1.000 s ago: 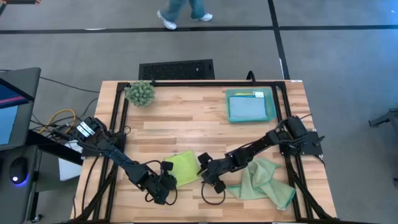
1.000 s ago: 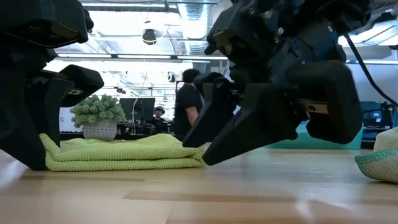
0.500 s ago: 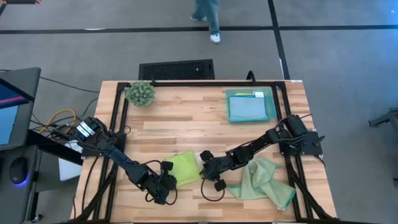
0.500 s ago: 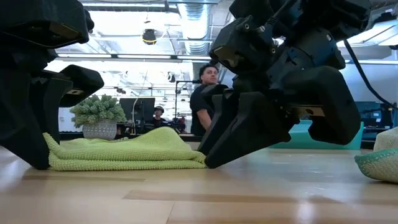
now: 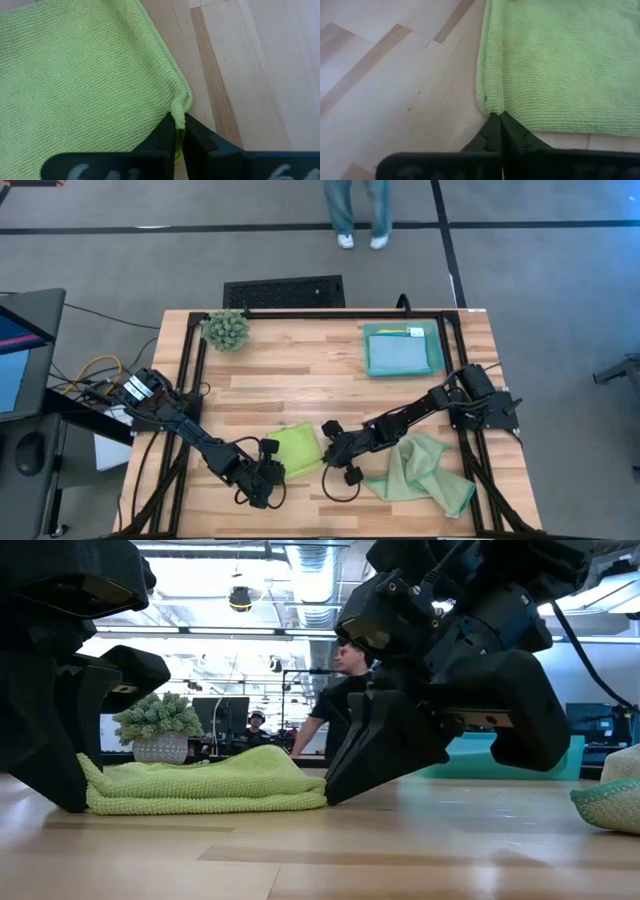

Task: Fold microfiber towels
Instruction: Stack the green microfiber cloth on top of the blue microfiber cloth in the blue bin

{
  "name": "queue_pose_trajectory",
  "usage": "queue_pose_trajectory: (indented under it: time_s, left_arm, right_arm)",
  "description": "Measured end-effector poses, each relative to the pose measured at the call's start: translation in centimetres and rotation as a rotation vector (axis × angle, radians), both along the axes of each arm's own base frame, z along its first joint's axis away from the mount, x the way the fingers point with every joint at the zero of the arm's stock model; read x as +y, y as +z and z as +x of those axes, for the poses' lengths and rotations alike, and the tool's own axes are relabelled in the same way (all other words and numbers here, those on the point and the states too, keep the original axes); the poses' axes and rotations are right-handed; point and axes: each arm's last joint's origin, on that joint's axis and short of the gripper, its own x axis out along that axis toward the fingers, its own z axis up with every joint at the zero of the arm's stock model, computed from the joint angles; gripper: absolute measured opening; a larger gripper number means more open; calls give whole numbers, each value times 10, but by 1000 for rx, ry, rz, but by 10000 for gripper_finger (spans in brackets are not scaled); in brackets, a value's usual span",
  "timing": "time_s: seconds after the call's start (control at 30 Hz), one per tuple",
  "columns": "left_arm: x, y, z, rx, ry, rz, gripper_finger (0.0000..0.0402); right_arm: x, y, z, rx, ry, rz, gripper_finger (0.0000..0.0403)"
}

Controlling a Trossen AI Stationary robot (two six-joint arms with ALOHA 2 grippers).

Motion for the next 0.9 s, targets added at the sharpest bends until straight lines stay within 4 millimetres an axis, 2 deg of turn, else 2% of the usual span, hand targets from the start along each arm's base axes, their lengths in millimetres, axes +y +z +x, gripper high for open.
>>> queue_pose_trajectory:
  time_s: [0.3, 0.43, 0.53, 0.67, 0.9]
  left_arm:
    - [0, 0, 0, -2, 0, 0, 7]
    - [-2, 11, 2, -21, 1, -2, 2]
    - [-4, 30, 7, -77, -4, -25, 2]
    - [0, 45, 5, -107, 16, -6, 2]
    - [10, 74, 4, -218, 67, -4, 2]
  right_arm:
    - [7, 2, -2, -7, 20, 3, 4]
    - [7, 7, 0, 4, -3, 30, 3]
    - [8, 21, -4, -3, 7, 43, 2]
    - [5, 55, -10, -47, 6, 61, 1]
    - [1, 96, -21, -108, -4, 93, 1]
